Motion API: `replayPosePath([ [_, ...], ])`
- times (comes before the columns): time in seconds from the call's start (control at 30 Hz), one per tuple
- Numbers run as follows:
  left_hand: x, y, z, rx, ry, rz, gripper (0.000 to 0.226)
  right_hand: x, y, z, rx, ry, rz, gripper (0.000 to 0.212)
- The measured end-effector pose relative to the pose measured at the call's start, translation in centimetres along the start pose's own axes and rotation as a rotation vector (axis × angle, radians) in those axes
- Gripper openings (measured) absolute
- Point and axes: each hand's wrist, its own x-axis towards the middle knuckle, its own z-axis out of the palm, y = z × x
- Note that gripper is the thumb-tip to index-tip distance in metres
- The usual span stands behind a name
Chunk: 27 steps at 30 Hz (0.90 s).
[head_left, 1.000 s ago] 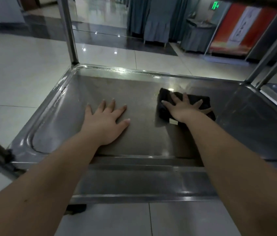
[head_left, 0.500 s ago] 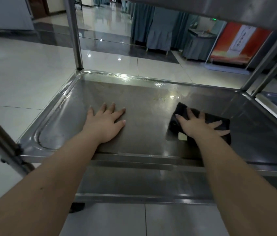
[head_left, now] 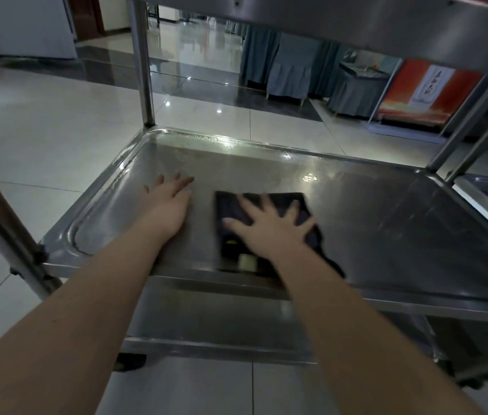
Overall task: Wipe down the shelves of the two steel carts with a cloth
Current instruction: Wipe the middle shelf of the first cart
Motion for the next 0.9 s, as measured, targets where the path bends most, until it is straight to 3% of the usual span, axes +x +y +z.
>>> replayPosePath([
  [0.17, -0.8, 1.4, 0.6, 0.341, -0.148, 0.041, 0.046, -0.7, 13.2, -3.4, 0.066, -0.003, 0.400, 0.078],
  [0.3, -0.9, 1.7, 0.8, 0.374, -0.201, 0.048, 0.046, -1.6, 13.9, -4.0, 0.103, -0.042, 0.486, 0.078],
  [0.4, -0.9, 1.4, 0.5, 0.322, -0.206, 0.033, 0.046, -2.2, 9.2, -2.8, 0.077, -0.020, 0.412, 0.077],
  [0.63, -0.8, 1.3, 0.1, 0.355, -0.212, 0.039, 0.046, -3.3, -6.3, 1.7, -0.090, 0.006, -0.071, 0.076],
  [0.77, -1.1, 1.3, 0.1, 0.319, -0.201, 0.032, 0.046, -1.4, -2.3, 0.5, -0.012, -0.004, -0.135, 0.075],
  [0.9, -1.3, 1.6, 0.8, 0.524, -0.155, 0.055, 0.048, 0.6, 7.1, -2.2, 0.049, -0.024, 0.116, 0.078],
])
